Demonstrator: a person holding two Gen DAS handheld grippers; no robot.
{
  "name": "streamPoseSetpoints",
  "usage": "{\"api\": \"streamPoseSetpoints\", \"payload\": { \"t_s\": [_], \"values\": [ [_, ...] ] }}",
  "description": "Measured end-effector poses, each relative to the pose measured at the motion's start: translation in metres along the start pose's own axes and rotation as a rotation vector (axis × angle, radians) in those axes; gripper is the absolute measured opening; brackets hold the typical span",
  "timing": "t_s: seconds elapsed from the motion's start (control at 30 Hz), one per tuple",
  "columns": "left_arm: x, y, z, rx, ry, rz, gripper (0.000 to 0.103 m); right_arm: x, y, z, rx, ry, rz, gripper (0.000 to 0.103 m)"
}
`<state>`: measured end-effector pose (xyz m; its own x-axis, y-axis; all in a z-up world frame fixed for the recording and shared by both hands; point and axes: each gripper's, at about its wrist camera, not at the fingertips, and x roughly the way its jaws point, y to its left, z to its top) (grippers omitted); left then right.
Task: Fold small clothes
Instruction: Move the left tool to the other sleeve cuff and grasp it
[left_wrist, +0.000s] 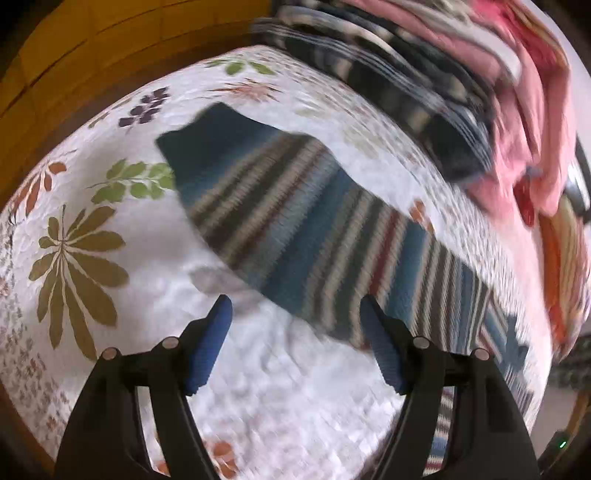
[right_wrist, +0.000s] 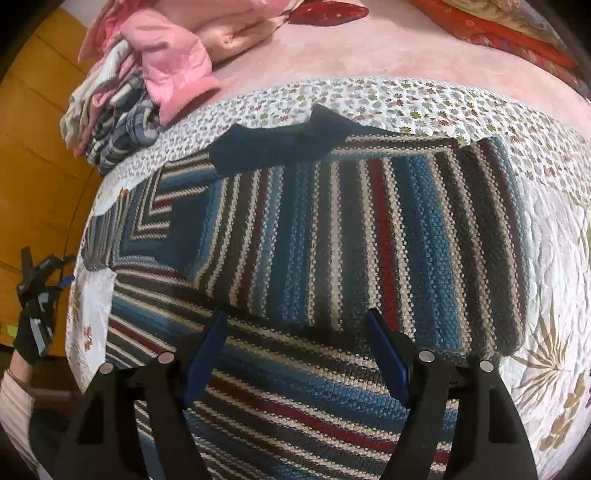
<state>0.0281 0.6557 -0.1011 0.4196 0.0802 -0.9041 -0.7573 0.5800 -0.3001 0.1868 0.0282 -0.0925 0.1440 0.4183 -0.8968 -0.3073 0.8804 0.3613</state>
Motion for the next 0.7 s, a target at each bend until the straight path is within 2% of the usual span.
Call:
{"api": "streamPoseSetpoints", "payload": {
  "t_s": [0.17, 0.27, 0.4, 0.6, 0.63, 0.67, 0.7],
  "values": [
    [0.019, 0.035, 0.017, -0.078, -0.015, -0.021, 0.071, 0.010, -0.006, -0.001, 0.006, 0.010, -0.034, 0.076],
    [0.031, 0.038, 0.024, -0.106, -0.006, -0.081, 0.071, 0.015, -0.015, 0.001, 0.024, 0.020, -0.053, 0.076],
    [0.052, 0.039, 0.024, -0.165, 0.030, -0.112, 0.072, 0.021, -0.025, 0.001, 0.056, 0.028, -0.066, 0.076],
    [0.066, 0.024, 0.026, -0.125, 0.032, -0.087, 0.070, 0.026, -0.027, -0.002, 0.047, 0.036, -0.081, 0.076],
    [0.066, 0.024, 0.026, -0.124, 0.025, -0.088, 0.067, 0.026, -0.027, -0.002, 0.042, 0.035, -0.084, 0.076],
    [0.066, 0.025, 0.026, -0.124, 0.021, -0.090, 0.055, 0.026, -0.026, -0.003, 0.038, 0.035, -0.086, 0.076],
    [0.067, 0.026, 0.026, -0.129, 0.021, -0.104, 0.038, 0.026, -0.026, -0.004, 0.032, 0.035, -0.088, 0.076]
  ]
}}
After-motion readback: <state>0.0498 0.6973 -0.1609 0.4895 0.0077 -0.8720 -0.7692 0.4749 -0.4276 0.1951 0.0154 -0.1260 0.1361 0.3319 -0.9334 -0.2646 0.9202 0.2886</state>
